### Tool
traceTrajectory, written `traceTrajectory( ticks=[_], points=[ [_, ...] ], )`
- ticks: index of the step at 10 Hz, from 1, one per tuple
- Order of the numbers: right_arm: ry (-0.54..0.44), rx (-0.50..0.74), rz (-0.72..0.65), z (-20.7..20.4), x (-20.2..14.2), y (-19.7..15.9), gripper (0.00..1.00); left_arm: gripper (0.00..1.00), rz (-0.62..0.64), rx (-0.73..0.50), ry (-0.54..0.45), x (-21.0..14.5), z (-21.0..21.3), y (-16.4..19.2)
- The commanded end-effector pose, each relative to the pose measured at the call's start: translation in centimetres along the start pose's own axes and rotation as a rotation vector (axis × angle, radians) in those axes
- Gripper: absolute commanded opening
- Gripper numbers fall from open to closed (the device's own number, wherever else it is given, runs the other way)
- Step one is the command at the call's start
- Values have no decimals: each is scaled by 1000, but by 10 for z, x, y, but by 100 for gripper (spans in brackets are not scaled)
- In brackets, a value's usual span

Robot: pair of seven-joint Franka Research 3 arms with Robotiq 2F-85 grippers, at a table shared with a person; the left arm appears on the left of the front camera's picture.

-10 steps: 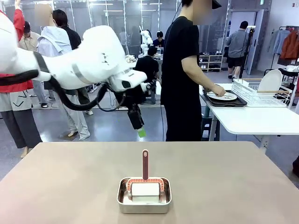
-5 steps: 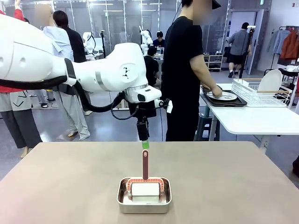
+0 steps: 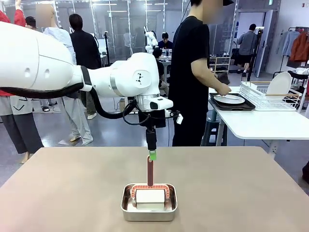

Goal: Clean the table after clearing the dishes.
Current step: When the right (or left) Handle tray is removed, use the right hand (or left hand) to clean the right (or left) side of the table with the Lint Roller.

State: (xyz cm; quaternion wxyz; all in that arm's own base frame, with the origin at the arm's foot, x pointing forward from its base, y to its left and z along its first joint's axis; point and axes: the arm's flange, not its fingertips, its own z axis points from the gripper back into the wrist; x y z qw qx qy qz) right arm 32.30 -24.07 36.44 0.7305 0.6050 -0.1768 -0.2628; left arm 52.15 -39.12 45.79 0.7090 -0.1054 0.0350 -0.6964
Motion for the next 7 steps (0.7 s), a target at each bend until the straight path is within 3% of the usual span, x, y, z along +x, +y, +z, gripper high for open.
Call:
traceTrajectory(
  ticks=[1, 7],
  points=[
    [10, 3, 9, 3, -2, 2, 100, 100, -4, -44, 29, 3, -2, 6],
    [10, 3, 9, 3, -2, 2, 100, 100, -58, -107, 40, -1, -37, 7]
  ],
)
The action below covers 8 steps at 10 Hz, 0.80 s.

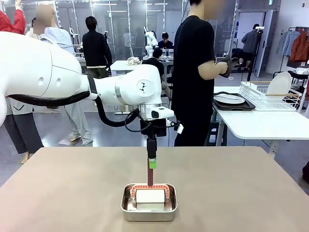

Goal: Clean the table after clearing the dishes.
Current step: When the right (or left) Handle tray is removed, use the right hand (or left hand) to clean the right (or left) side of the table with the Lint Roller.

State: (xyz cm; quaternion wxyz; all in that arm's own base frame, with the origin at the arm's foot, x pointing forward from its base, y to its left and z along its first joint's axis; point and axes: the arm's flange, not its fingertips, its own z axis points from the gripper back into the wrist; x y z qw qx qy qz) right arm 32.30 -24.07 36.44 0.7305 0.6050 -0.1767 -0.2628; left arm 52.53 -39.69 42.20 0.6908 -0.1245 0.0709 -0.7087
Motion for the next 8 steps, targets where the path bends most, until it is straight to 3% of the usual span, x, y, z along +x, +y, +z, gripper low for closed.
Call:
traceTrajectory(
  ticks=[1, 6, 7, 8],
  points=[
    [10, 3, 9, 3, -2, 2, 100, 100, -26, -37, 27, -4, -6, -4],
    [10, 3, 9, 3, -2, 2, 100, 98, -12, -53, 36, -4, -18, -3],
    [10, 3, 9, 3, -2, 2, 100, 65, 2, -46, 45, -5, -18, -3],
    [10, 3, 9, 3, -2, 2, 100, 40, -2, -45, 53, -5, -18, -2]
  ],
)
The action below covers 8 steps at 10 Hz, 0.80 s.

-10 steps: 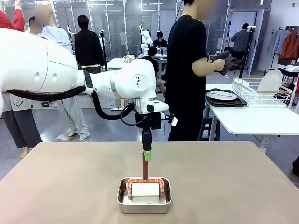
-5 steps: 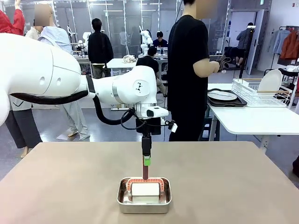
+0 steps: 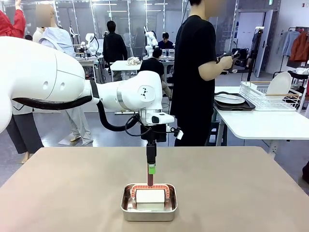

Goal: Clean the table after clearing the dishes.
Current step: When the right (or left) Handle tray is removed, use the right hand (or left hand) to clean the right (or left) side of the table with the Lint Roller.

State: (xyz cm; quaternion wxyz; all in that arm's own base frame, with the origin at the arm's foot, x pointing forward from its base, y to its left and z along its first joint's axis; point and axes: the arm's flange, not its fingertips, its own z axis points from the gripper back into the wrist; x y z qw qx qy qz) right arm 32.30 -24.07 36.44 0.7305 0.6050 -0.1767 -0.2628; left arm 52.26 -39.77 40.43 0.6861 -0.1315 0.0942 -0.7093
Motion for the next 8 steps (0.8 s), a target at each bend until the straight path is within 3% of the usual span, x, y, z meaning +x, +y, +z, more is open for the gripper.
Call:
traceTrajectory(
  ticks=[1, 2, 4, 5, 6, 8],
  points=[
    [10, 3, 9, 3, -2, 2, 100, 7, 7, -8, 32, -4, -1, -4],
    [10, 3, 9, 3, -2, 2, 100, 0, 2, -8, 33, -4, -1, -4],
    [10, 3, 9, 3, -2, 2, 100, 0, 6, -12, 42, -4, 0, -3],
    [10, 3, 9, 3, -2, 2, 100, 6, 2, -12, 48, -4, 2, -4],
    [10, 3, 9, 3, -2, 2, 100, 0, 5, -9, 46, -4, 3, -4],
    [10, 3, 9, 3, -2, 2, 100, 0, 7, -8, 45, -4, 6, -5]
  ],
)
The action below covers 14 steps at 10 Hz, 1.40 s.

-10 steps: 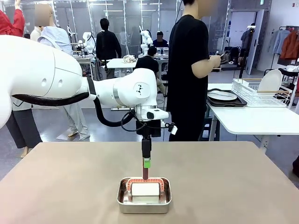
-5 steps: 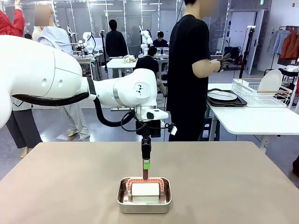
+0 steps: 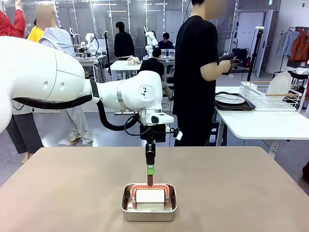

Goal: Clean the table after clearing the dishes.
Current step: When the right (or left) Handle tray is removed, use the right hand (or left hand) to clean the right (or left) side of the table with the Lint Roller.

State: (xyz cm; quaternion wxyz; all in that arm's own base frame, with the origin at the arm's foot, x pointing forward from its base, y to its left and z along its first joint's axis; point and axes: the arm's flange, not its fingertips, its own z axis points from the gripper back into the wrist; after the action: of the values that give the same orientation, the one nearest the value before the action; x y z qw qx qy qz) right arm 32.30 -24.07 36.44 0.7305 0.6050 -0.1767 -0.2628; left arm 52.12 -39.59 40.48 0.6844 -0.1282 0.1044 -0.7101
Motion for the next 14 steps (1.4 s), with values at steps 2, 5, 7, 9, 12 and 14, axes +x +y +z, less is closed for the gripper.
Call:
traceTrajectory(
  ticks=[2, 5, 7, 9, 12, 14],
  points=[
    [10, 3, 9, 3, -2, 2, 100, 0, 14, 12, 2, -6, 21, -16],
    [10, 3, 9, 3, -2, 2, 100, 7, 368, 147, -179, -58, 86, -72],
    [10, 3, 9, 3, -2, 2, 100, 7, 706, 253, -392, -139, 98, -115],
    [10, 3, 9, 3, -2, 2, 100, 7, 1053, 228, -544, -212, 79, -137],
    [10, 3, 9, 3, -2, 2, 100, 7, 1258, 135, -784, -254, 27, -128],
    [10, 3, 9, 3, -2, 2, 100, 7, 1137, 302, -782, -256, 25, -123]
  ],
)
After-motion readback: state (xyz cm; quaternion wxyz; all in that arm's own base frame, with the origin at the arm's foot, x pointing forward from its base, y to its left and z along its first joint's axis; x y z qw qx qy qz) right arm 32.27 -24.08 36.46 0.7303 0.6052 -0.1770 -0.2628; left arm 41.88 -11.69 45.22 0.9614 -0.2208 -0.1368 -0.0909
